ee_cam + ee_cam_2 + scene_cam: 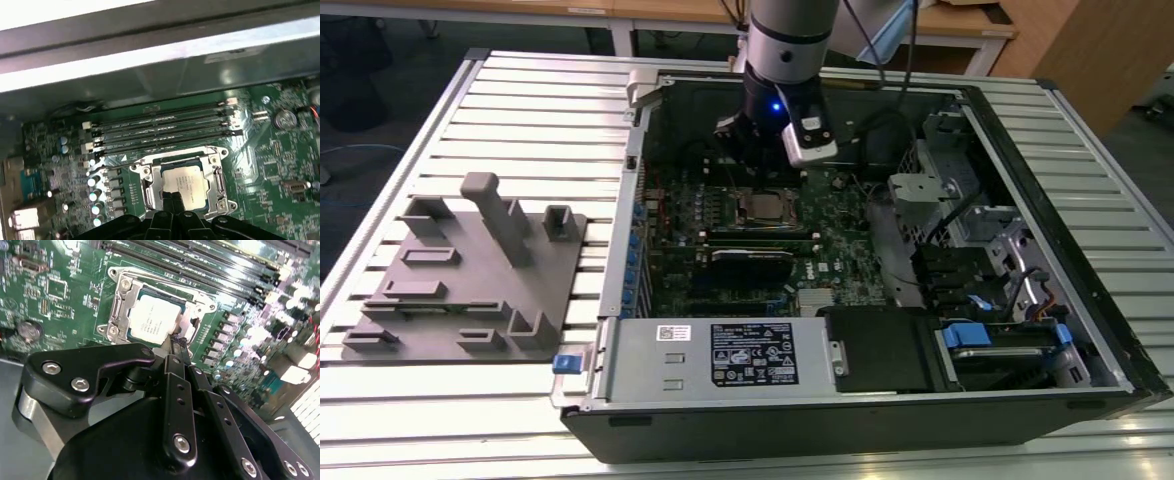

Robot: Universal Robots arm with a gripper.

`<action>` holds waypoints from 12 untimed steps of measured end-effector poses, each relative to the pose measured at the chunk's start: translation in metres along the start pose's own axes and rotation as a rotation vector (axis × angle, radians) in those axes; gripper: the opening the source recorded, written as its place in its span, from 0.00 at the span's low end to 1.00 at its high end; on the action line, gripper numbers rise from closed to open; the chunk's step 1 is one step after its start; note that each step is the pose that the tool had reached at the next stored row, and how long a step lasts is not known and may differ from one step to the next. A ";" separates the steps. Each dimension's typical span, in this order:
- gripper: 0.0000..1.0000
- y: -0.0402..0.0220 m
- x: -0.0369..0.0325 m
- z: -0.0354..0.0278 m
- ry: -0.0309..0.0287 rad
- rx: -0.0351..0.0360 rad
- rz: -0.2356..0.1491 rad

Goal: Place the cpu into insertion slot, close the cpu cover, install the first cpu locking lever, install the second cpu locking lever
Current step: 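Close the cpu cover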

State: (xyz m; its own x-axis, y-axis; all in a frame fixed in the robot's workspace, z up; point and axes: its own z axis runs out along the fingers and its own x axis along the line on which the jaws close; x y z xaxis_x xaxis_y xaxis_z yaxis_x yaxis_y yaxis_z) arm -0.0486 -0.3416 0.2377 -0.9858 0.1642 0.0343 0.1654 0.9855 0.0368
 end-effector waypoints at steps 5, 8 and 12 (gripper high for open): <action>0.11 -0.0002 0.0002 0.0029 0.0000 0.0015 -0.043; 0.11 -0.0003 0.0005 0.0035 -0.0002 0.0022 -0.043; 0.11 -0.0002 0.0005 0.0046 -0.0007 0.0018 -0.043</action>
State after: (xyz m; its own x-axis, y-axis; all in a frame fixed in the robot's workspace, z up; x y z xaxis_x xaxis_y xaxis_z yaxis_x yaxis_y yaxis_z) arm -0.0492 -0.3416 0.2331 -0.9921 0.1214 0.0321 0.1225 0.9918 0.0364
